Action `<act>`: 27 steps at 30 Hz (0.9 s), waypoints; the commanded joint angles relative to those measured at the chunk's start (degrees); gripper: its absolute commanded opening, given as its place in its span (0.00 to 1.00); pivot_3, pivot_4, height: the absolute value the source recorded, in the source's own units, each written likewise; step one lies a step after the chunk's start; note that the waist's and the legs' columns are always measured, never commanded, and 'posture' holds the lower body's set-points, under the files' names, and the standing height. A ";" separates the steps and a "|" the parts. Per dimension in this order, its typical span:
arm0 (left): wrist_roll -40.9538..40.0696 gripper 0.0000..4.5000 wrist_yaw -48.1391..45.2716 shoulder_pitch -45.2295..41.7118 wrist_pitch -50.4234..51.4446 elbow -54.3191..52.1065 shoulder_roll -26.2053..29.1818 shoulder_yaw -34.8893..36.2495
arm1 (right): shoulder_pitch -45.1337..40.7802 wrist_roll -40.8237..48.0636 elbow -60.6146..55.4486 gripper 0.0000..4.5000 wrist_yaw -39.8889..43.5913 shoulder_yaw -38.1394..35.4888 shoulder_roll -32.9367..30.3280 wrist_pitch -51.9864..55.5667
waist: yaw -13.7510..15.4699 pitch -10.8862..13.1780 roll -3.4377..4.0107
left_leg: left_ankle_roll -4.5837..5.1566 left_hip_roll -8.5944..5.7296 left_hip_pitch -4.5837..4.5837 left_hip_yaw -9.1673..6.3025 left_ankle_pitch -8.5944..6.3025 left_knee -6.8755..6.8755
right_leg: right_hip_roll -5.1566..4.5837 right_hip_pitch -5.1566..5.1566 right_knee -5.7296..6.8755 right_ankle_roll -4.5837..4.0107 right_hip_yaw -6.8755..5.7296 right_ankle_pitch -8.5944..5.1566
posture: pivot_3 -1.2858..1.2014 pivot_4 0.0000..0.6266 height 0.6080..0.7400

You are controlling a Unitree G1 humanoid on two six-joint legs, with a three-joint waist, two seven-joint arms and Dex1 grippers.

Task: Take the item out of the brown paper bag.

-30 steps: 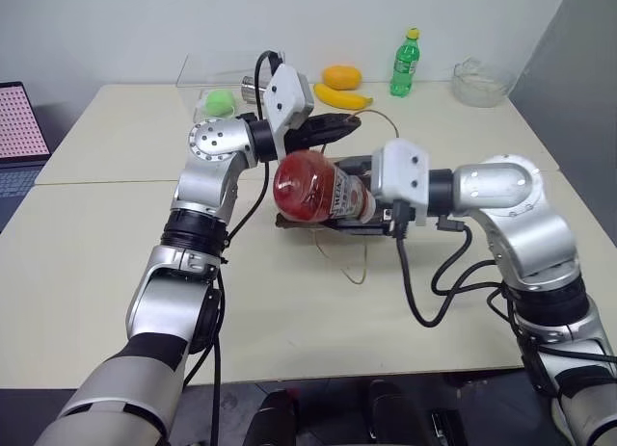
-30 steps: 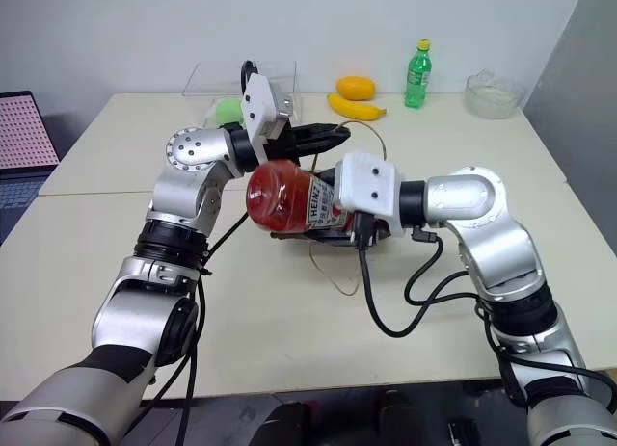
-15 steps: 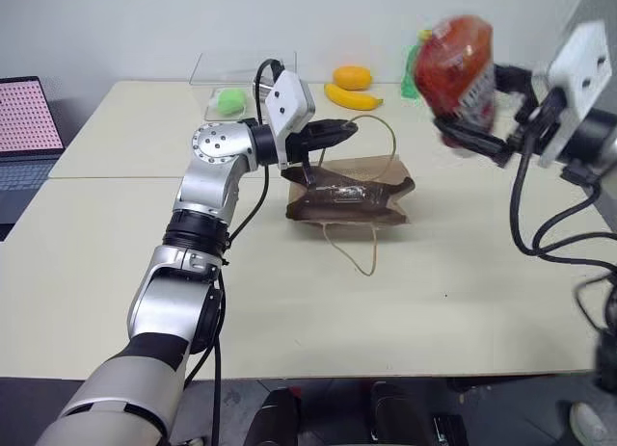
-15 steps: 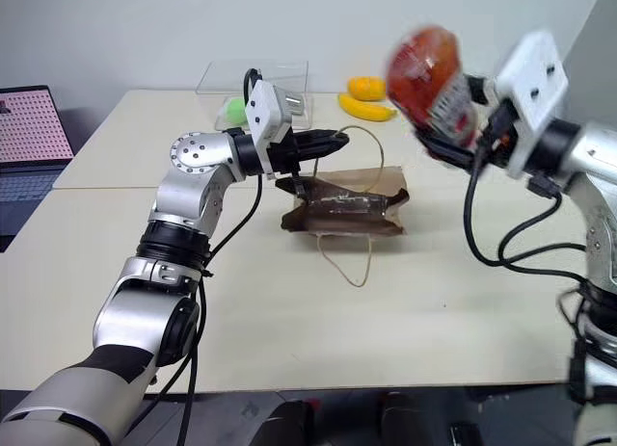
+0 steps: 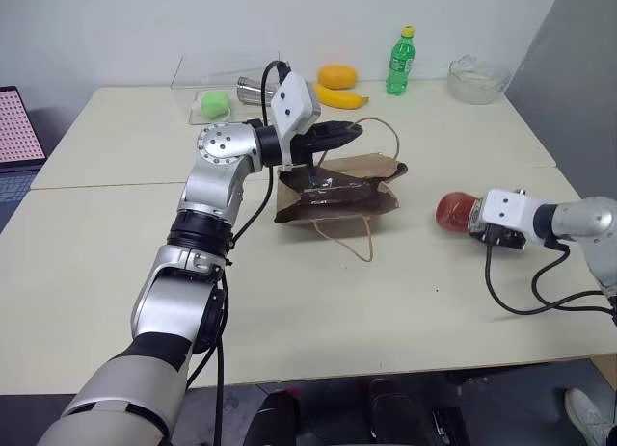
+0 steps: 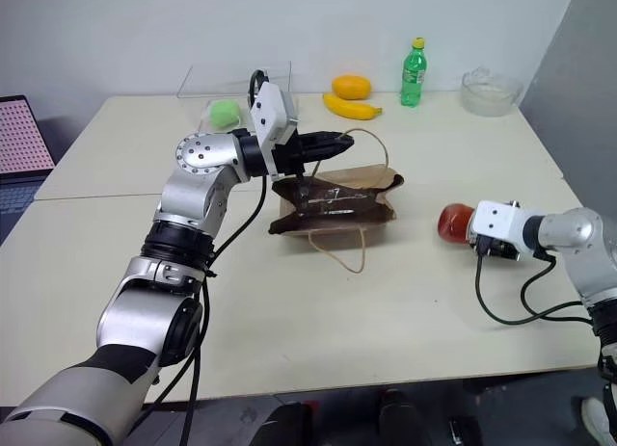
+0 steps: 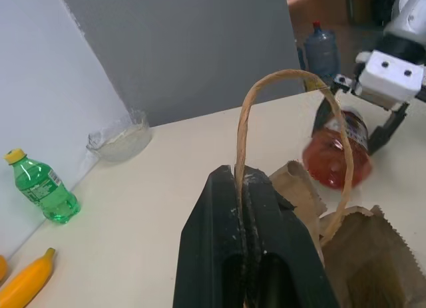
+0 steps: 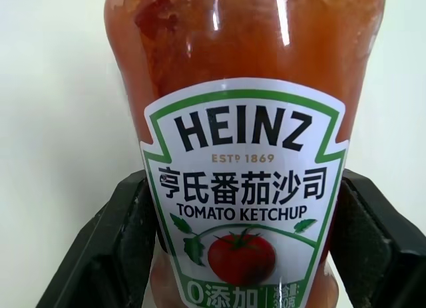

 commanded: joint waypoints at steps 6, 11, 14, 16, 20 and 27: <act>-0.20 0.00 -0.11 -1.14 -0.71 -2.29 0.26 0.49 | -0.70 2.64 -1.10 0.99 3.88 -3.35 -0.18 2.55 | 0.07 0.00 0.00 | -0.17 -0.01 0.00 -0.02 0.09 0.00 | 0.00 0.03 -0.01 0.00 -0.01 0.00 | 0.52 0.24 1.00; -0.30 0.00 0.09 -1.02 -0.70 -1.97 0.06 0.64 | 6.74 12.88 -19.19 0.99 6.00 -13.36 -1.79 13.61 | 0.44 0.00 0.00 | -0.17 0.00 -0.02 -0.07 0.09 0.01 | 0.00 0.03 -0.01 0.00 -0.03 0.00 | 0.52 0.24 1.00; -0.31 0.00 0.82 -1.19 -1.67 -1.01 -0.29 1.08 | 13.86 21.83 -36.18 0.99 3.52 -22.78 0.41 25.47 | 0.80 0.00 0.00 | -0.16 0.01 -0.05 -0.11 0.09 0.00 | 0.01 0.04 -0.01 0.00 -0.05 0.00 | 0.52 0.24 1.00; -0.38 0.00 0.56 -1.43 -1.65 -0.33 -0.33 1.05 | 19.26 27.44 -47.44 0.99 -0.55 -28.57 4.31 32.51 | 1.03 -0.01 -0.01 | -0.14 0.01 -0.05 -0.09 0.08 0.04 | 0.01 0.06 0.00 0.01 -0.05 0.01 | 0.52 0.24 1.00; 1.08 0.00 -1.07 -3.05 -3.02 3.24 0.61 0.18 | 28.84 34.32 -66.94 0.99 -14.79 -33.19 18.41 41.33 | 1.36 -0.06 -0.09 | 0.04 0.04 -0.03 -0.28 -0.02 0.04 | 0.07 0.18 0.03 0.01 -0.17 0.01 | 0.52 0.24 1.00; 2.94 0.26 -3.84 -8.91 -5.69 12.15 2.36 0.52 | 29.89 29.85 -75.28 1.00 -31.64 -19.32 32.43 42.56 | 0.94 -0.07 -0.09 | 0.07 0.02 0.05 -0.14 0.01 0.09 | 0.08 0.16 0.09 0.06 -0.06 0.04 | 0.52 0.24 1.00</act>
